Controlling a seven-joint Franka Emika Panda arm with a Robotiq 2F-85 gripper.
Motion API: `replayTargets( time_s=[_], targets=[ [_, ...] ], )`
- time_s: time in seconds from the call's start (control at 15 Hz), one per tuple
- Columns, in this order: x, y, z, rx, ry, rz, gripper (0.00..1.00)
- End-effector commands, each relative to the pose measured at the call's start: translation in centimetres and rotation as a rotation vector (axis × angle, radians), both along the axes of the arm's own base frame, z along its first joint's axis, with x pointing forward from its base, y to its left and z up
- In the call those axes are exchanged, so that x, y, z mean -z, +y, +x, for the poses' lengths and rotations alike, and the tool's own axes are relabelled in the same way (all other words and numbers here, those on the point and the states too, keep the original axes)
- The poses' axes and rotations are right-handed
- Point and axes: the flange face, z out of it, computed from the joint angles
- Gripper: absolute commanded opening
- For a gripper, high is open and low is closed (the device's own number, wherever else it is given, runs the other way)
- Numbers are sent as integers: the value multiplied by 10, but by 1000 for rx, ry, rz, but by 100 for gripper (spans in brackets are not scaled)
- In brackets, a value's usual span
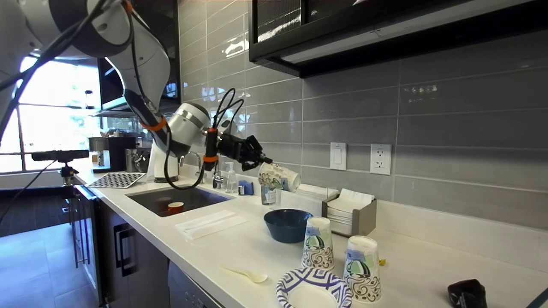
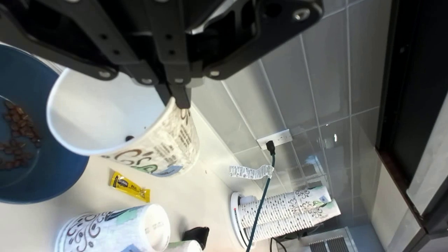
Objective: Pour the contents from the first left cup into the bowl
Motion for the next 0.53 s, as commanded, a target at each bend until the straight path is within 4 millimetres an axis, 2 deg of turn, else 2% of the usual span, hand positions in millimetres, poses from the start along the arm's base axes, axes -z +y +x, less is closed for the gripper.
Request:
replayTargets(
  time_s=[0.0, 0.47],
  targets=[
    [-14, -10, -6, 62, 8, 108, 1],
    [-35, -28, -18, 132, -5, 366, 1]
  ],
)
